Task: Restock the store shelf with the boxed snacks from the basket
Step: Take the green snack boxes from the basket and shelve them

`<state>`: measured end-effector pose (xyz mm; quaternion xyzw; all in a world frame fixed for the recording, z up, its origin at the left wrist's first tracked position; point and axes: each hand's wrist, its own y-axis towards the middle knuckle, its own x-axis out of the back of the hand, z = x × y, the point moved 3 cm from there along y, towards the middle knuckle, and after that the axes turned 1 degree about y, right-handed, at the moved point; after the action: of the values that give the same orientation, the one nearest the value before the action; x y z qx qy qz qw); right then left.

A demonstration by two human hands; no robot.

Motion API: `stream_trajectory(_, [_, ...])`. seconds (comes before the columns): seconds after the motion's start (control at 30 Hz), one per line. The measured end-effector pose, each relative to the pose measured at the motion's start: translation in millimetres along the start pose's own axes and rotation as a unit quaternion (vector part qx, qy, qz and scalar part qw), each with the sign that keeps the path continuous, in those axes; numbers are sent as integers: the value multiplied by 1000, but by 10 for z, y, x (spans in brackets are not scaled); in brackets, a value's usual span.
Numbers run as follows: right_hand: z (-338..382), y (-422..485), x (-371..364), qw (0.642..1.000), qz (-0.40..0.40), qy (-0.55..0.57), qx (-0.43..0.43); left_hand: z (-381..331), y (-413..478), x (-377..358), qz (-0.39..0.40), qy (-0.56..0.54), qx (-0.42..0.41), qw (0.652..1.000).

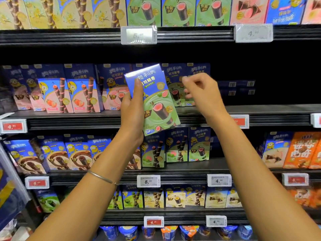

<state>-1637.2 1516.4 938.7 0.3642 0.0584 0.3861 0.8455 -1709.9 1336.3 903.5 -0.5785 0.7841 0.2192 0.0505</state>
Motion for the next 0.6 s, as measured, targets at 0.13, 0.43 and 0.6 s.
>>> stream_trajectory(0.13, [193,-235,-197,990,140,-10,-4,-73,11,-119,2,4,-26,1000])
stream_trajectory(0.43, [0,-96,108,994,20,72,-85,-154,215,-151,-18,80,-42,996])
stream_trajectory(0.6, [-198,121,325,991,-69,61,-102,-193,401,-135,-1,134,-65,989])
